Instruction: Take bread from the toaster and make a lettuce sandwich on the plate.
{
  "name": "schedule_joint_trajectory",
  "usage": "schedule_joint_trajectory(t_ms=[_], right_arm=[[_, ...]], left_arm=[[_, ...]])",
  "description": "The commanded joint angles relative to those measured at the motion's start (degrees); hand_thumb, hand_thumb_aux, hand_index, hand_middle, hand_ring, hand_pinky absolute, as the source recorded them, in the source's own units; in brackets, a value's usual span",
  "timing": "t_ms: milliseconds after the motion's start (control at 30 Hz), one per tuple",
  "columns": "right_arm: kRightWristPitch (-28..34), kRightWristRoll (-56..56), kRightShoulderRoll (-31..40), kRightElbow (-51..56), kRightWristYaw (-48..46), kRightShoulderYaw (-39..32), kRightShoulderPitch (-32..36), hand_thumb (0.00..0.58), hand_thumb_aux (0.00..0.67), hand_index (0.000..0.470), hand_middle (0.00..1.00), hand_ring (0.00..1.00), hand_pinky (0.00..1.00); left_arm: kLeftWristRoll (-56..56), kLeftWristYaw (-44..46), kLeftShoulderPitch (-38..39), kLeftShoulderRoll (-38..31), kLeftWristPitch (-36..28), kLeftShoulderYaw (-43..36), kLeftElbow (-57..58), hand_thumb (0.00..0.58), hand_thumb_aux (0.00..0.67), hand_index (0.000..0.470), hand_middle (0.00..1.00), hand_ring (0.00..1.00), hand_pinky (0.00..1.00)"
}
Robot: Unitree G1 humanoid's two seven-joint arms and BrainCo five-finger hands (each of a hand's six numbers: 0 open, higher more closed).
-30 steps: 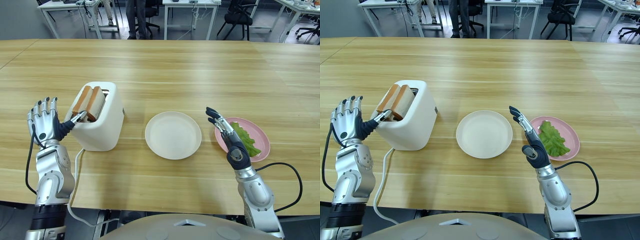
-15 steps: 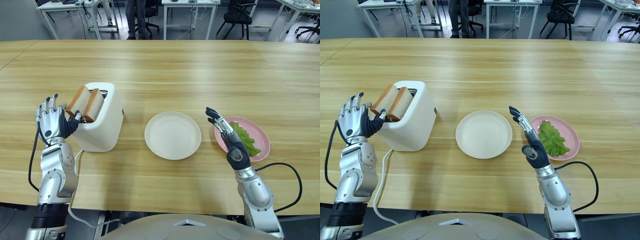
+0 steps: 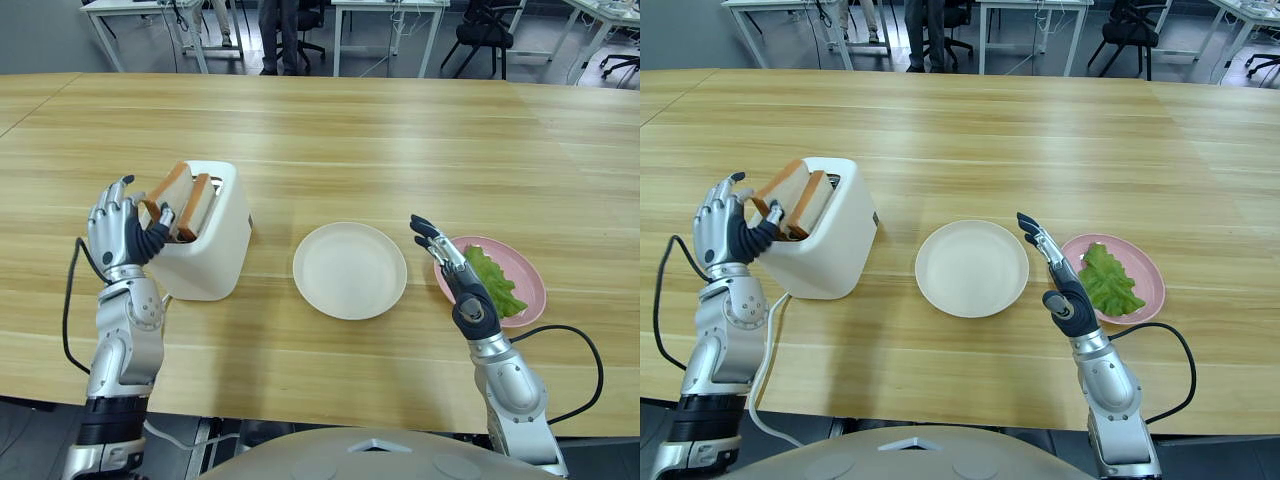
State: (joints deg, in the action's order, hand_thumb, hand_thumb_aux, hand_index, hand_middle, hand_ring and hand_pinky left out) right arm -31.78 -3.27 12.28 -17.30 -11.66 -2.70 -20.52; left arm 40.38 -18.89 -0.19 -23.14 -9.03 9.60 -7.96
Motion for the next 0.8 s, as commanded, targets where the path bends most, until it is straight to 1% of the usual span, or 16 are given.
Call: schedule_joint_trajectory(t_ms=[33, 267, 467, 667, 800], right_arm=[[0.23, -0.19, 0.00, 0.39, -0.04, -0.35, -0.20, 0.000, 0.000, 0.000, 0.00, 0.00, 0.00], [0.16, -0.25, 0.00, 0.42, -0.11, -0.56, -0.20, 0.000, 0.000, 0.000, 0.00, 0.00, 0.00], [0.06, -0.52, 0.10, 0.60, -0.04, -0.61, 0.03, 0.000, 0.000, 0.000, 0.00, 0.00, 0.00], [0.65, -3.07, 0.64, 2.09, 1.99, 2.34, 3.09, 0.000, 0.000, 0.000, 0.00, 0.00, 0.00], [1.75, -7.60, 1.76, 3.98, 4.94, 5.86, 6.62, 0.000, 0.000, 0.000, 0.00, 0.00, 0.00]], left_arm=[[-6.85, -1.48, -2.28, 1.23, 5.06, 2.63, -0.26, 0.580, 0.670, 0.460, 1.00, 1.00, 1.00], [-13.91, -3.95, -5.93, 2.41, 12.98, 5.32, 2.53, 0.580, 0.670, 0.460, 1.00, 1.00, 1.00], [-18.89, -4.87, -7.90, 3.47, 17.58, 7.19, 3.88, 0.580, 0.670, 0.460, 1.00, 1.00, 1.00], [-24.46, -3.33, -8.86, 3.18, 20.13, 11.65, -2.05, 0.580, 0.670, 0.460, 1.00, 1.00, 1.00], [-28.02, 0.99, -9.32, 3.24, 18.43, 11.60, -10.23, 0.580, 0.670, 0.460, 1.00, 1.00, 1.00]])
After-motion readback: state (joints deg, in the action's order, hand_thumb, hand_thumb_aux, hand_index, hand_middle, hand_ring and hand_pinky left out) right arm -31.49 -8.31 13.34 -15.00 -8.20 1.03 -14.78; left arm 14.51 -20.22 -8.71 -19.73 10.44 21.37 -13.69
